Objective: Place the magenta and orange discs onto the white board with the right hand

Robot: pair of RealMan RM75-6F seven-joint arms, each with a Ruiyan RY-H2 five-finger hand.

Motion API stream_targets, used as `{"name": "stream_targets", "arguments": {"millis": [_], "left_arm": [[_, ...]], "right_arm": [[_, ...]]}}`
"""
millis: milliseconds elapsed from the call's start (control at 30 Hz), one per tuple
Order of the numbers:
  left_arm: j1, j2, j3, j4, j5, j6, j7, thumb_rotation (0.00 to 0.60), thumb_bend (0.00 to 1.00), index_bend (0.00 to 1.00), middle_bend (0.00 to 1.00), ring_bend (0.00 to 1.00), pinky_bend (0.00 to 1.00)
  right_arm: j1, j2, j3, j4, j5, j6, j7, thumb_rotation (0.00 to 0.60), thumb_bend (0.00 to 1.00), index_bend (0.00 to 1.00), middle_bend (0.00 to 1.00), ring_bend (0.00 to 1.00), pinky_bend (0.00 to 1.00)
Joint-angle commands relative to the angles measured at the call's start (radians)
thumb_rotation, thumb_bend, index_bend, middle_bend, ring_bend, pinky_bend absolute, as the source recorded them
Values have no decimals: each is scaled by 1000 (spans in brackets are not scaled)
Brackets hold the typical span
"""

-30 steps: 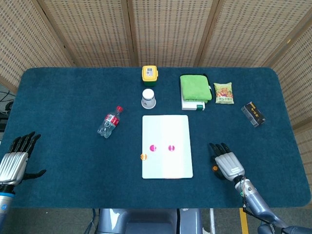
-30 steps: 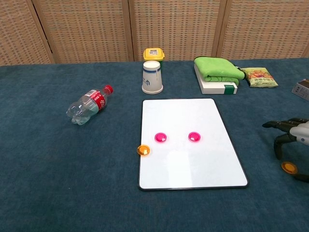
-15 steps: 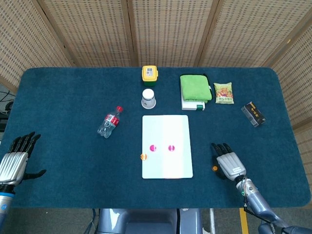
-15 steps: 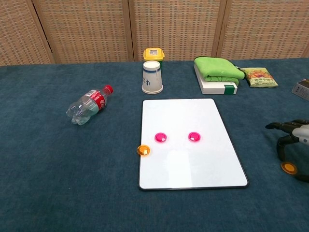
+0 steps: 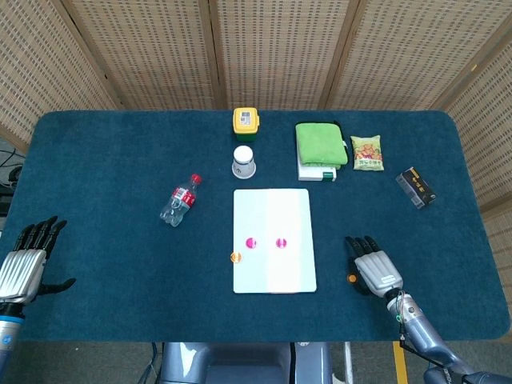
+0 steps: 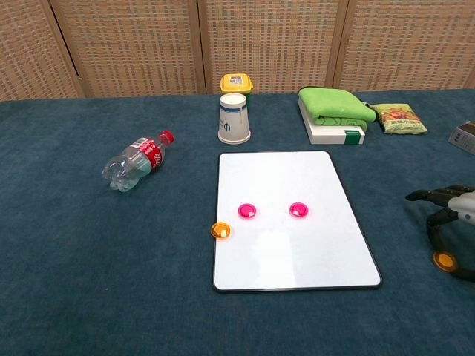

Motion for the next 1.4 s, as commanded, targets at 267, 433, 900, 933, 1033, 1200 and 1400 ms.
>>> {"name": "stream_targets", "arguments": {"millis": [267,433,900,933,1033,1200,1400], "left_arm": [[-1,0,0,0,-1,-2,0,600,0,0,0,0,0],[-2,0,0,-2,-1,-4,1,600,0,0,0,0,0],[-3,6,-1,-3,-11,-13,-8,600,0,0,0,0,0],[-3,7,-1,-4,-10,-12,-11,600,0,0,0,0,0],[-2,9,0,-3,-7,-12,-20,600,0,0,0,0,0],[-2,12,3,-1,-2,-14,-27,600,0,0,0,0,0],[-2,12,3,1,-2,-15,-32,600,0,0,0,0,0]], "right_arm": [[3,8,21,-22,-14,3,10,600,340,593,48,0,12],[40,29,60,-100,-7,-19,-27,600,347,593,48,0,12],[257,-152,222,-213,302,-156,-360,600,363,593,50,0,20],[270,-171,226,-207,332,-154,-386,600,363,593,50,0,20],[306,-224,231,-200,410,-138,-456,600,372,593,50,0,20],[346,-276,232,-189,472,-112,-525,600,378,593,50,0,20],[400,-340,250,-159,553,-82,-584,600,377,593,50,0,20]]}}
